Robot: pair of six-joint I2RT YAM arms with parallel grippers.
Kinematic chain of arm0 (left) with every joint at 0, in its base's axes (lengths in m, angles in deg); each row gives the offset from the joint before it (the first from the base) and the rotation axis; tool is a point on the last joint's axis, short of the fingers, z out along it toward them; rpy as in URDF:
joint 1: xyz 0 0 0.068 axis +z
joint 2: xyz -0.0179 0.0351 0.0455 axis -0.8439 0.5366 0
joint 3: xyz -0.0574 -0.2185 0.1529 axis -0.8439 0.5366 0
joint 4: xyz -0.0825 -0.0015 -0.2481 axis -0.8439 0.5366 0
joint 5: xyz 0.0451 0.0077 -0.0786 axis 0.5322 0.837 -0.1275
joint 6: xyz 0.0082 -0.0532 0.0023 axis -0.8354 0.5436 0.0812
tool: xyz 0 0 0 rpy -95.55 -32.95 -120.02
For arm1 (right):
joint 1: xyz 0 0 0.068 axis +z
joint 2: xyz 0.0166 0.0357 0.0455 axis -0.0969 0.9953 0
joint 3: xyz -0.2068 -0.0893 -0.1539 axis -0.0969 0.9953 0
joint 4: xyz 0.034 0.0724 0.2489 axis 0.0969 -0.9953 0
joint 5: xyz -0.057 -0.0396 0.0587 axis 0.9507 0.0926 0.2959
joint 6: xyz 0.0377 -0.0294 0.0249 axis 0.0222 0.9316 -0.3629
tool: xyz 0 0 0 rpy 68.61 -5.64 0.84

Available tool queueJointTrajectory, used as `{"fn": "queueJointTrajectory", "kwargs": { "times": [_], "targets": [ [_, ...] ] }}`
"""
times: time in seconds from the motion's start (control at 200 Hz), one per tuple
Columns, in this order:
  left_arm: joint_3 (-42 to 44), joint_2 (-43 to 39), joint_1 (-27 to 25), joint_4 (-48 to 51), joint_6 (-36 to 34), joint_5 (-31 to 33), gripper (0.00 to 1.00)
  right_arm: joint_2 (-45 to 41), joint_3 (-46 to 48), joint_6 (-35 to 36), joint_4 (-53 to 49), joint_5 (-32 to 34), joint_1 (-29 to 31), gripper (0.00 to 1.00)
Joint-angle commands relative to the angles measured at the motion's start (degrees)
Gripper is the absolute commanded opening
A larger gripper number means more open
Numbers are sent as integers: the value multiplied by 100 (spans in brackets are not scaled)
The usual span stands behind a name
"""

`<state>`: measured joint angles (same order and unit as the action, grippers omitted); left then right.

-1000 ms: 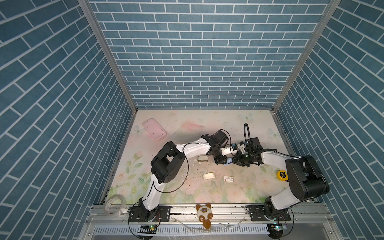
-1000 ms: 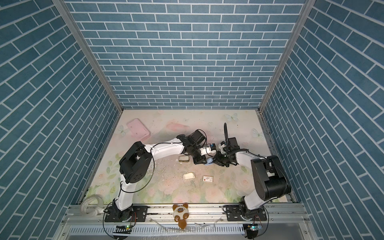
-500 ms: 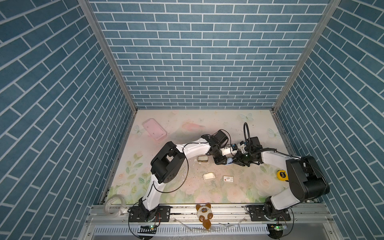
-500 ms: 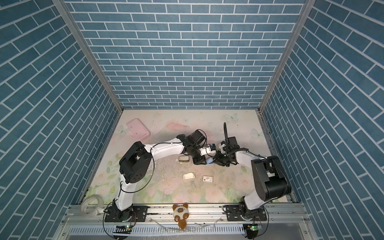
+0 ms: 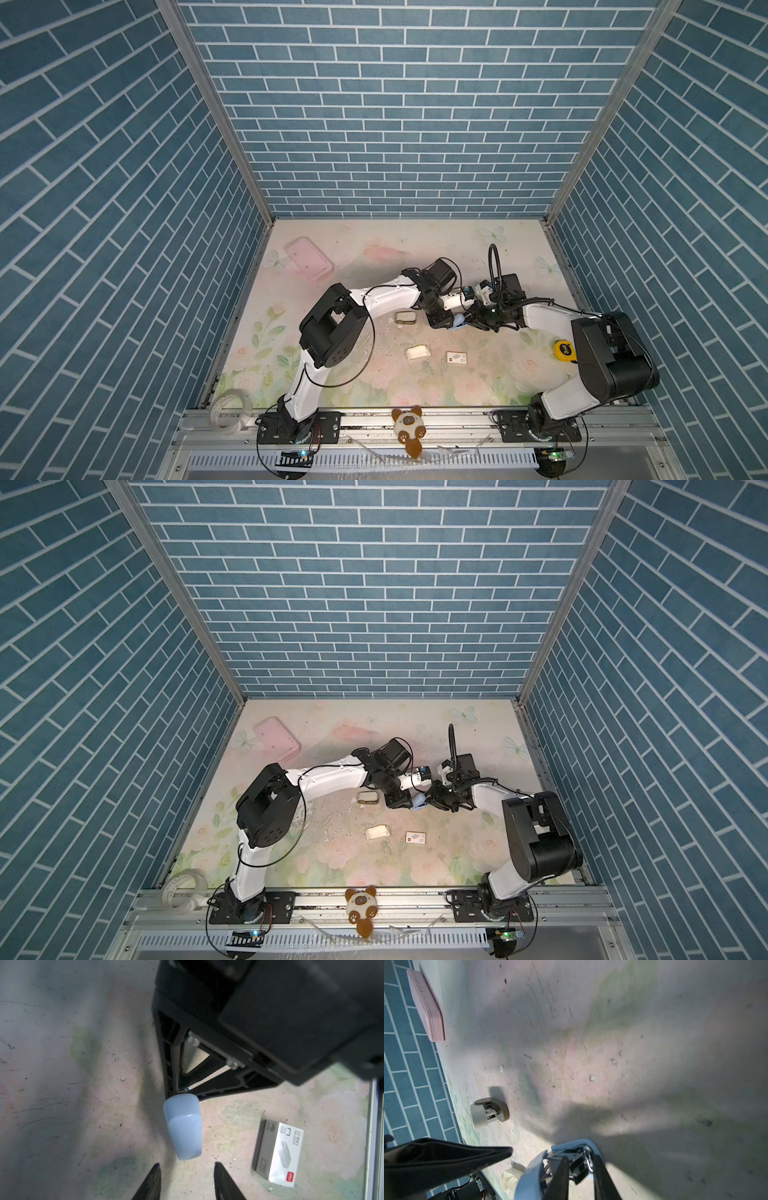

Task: Load the staples into the stapler

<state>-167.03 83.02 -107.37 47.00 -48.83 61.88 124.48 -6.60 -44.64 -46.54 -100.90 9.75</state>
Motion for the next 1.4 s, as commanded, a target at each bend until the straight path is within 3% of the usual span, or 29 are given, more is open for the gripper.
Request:
{"fn": "queueJointTrajectory", "kwargs": {
  "times": [0.0, 0.96, 1.395],
  "targets": [
    [-128, -178, -27, 175, -79, 30, 44, 35, 165, -204, 303, -3, -96, 24],
    [-1209, 612, -93, 622, -387, -242, 51, -217, 142, -499, 589, 28, -558, 23],
    [-1578, 892, -186, 778, -564, -85, 52, -716, 123, -466, 43, 54, -959, 22]
  ]
}}
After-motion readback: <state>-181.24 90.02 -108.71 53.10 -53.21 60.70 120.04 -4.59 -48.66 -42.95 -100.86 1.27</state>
